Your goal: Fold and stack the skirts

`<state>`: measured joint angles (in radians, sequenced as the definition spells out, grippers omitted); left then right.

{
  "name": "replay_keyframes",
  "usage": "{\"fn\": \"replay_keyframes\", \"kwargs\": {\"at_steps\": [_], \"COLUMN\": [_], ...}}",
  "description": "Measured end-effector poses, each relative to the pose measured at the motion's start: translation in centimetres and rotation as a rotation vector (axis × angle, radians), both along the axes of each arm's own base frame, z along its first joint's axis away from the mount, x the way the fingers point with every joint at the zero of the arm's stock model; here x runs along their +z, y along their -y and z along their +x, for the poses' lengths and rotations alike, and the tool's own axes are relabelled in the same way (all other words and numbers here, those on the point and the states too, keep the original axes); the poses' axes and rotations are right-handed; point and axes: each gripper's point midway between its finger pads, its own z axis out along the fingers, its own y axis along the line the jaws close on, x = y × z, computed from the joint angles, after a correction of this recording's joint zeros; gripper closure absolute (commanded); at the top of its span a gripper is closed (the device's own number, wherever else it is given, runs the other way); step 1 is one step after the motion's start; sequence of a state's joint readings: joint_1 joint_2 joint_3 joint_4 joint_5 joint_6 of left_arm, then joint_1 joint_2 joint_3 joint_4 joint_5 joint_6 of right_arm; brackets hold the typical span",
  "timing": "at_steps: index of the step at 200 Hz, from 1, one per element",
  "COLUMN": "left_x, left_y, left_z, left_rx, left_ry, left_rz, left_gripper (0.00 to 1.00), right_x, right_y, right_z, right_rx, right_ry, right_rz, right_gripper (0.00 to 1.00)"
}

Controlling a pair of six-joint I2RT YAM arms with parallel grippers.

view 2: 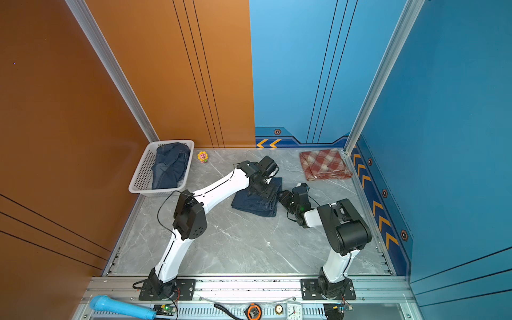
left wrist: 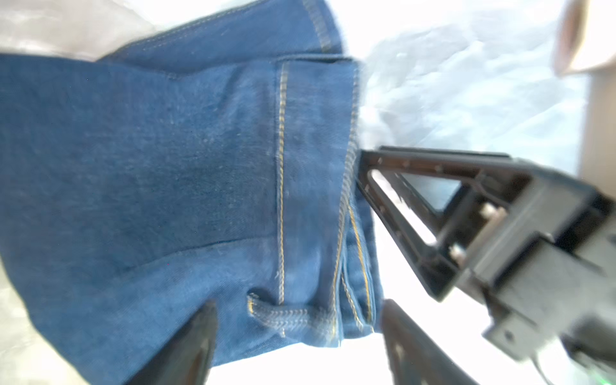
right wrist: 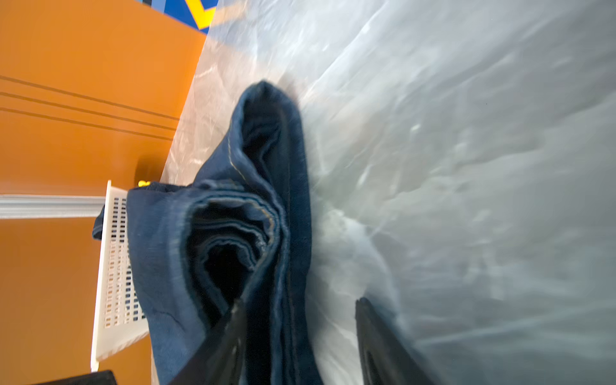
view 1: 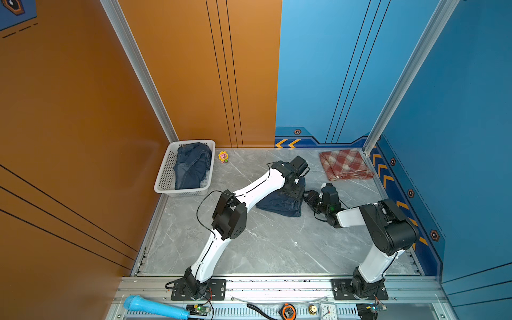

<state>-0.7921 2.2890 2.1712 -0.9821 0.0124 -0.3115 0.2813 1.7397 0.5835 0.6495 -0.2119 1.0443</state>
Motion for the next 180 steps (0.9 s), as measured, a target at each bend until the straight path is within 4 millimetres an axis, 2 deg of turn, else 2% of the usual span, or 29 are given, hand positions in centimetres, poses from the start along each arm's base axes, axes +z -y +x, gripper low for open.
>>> {"fn": "replay_keyframes", "kwargs": {"at_steps": [28,47,72,92,113,142,180], "left_x": [0.5,1.8,3.9,4.8,4.3,2.1,1.2], "left_y": [0.4,0.1,-2.3,-4.7,-7.1,-9.8,-11.1], "left_z": [0.0,0.5,1.6,2.8,4.0,5.2,5.9], "left_rx": [-0.010,-0.001,0.052,0.110,0.172,0.252,0.294], "left_ry": [-0.025,-0.012,0.011,0.028,0.026,-0.004,-0.015], "left_rz": [-0.054,-0.096,-0.144,-0.173,-0.184,-0.173,-0.184], "left_gripper": [0.15,0.15,0.16,0.16,0.17,0.18,0.18], "right_x": [0.1,0.2,0.2,0.4,0.6,1.7,2.2], "right_y": [0.9,1.0,1.1,1.1,0.5,-1.3,-2.7], "right_z": [-0.6,-1.0,-1.6,-1.8,-1.8,-1.4,-1.3], "right_rx": [-0.007,0.005,0.021,0.038,0.070,0.127,0.169], "right_ry": [-0.021,-0.034,-0.050,-0.052,-0.058,-0.037,-0.022], "right_rz": [-0.020,-0.042,-0.067,-0.087,-0.109,-0.121,-0.115], "right_gripper": [0.40,0.38,0.35,0.30,0.25,0.18,0.14]}}
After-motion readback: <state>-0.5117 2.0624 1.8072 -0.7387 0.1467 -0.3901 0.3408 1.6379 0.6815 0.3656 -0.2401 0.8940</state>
